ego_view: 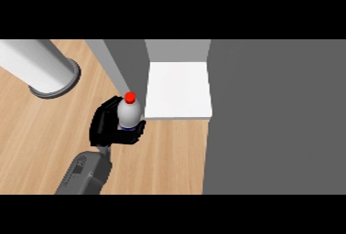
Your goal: Pick up the bottled water, place it into the cabinet and close the cabinet
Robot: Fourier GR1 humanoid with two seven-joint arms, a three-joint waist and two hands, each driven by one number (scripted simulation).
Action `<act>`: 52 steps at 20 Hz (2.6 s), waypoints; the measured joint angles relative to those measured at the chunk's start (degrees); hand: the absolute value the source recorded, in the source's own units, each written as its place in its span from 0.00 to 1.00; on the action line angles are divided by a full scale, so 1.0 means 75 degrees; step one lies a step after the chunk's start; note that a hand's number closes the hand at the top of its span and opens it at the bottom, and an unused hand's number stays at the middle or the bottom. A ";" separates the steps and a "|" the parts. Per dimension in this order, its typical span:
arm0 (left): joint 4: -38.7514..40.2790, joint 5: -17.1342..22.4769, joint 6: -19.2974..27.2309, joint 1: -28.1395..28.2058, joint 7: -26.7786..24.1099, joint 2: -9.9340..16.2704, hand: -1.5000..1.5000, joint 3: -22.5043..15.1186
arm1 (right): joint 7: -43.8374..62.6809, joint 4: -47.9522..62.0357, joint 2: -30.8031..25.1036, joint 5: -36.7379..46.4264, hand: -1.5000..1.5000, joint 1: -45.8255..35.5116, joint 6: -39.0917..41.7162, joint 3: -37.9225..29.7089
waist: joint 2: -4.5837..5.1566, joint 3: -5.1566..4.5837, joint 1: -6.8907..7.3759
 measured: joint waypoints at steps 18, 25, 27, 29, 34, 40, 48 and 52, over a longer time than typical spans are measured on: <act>-0.0294 -0.0491 0.3393 -0.0215 0.0912 0.0466 1.00 -0.1086 | -0.0039 0.0124 -0.0233 -0.0204 0.00 -0.0468 -0.0160 0.0385 | -0.0032 0.0019 -0.0163; -0.0256 -0.0453 0.3706 -0.0276 0.1013 0.0493 1.00 -0.0954 | -0.0074 0.0197 -0.0382 -0.0288 0.00 -0.0530 -0.0092 0.0409 | -0.0034 0.0013 -0.0300; -0.0225 -0.0430 0.3799 -0.0310 0.1005 0.0487 1.00 -0.0888 | -0.0095 0.0226 -0.0401 -0.0310 0.00 -0.0594 -0.0077 0.0438 | -0.0026 0.0011 -0.0347; -0.0200 -0.0488 0.3966 -0.0343 0.0989 0.0501 1.00 -0.0841 | -0.0098 0.0244 -0.0445 -0.0332 0.00 -0.0644 -0.0070 0.0447 | -0.0017 0.0008 -0.0396; 0.0330 -0.0685 0.4179 -0.0899 0.1147 0.0757 1.00 -0.0638 | -0.0130 0.0271 -0.0524 -0.0367 0.00 -0.0711 0.0012 0.0525 | 0.0050 0.0002 -0.0571; 0.0475 -0.1063 0.4349 -0.0944 0.1131 0.0935 0.00 -0.0837 | -0.0153 0.0297 -0.0605 -0.0411 0.00 -0.0811 0.0039 0.0569 | 0.0006 0.0028 -0.0647; 0.0481 -0.1306 0.4502 -0.0950 0.1365 0.1094 0.00 -0.0997 | -0.0154 0.0327 -0.0717 -0.0460 0.00 -0.0898 0.0089 0.0618 | -0.0011 0.0045 -0.0733; 0.0478 -0.1361 0.4502 -0.0978 0.1440 0.1164 0.00 -0.1035 | -0.0161 0.0328 -0.0740 -0.0478 0.00 -0.0981 0.0079 0.0693 | 0.0006 0.0038 -0.0760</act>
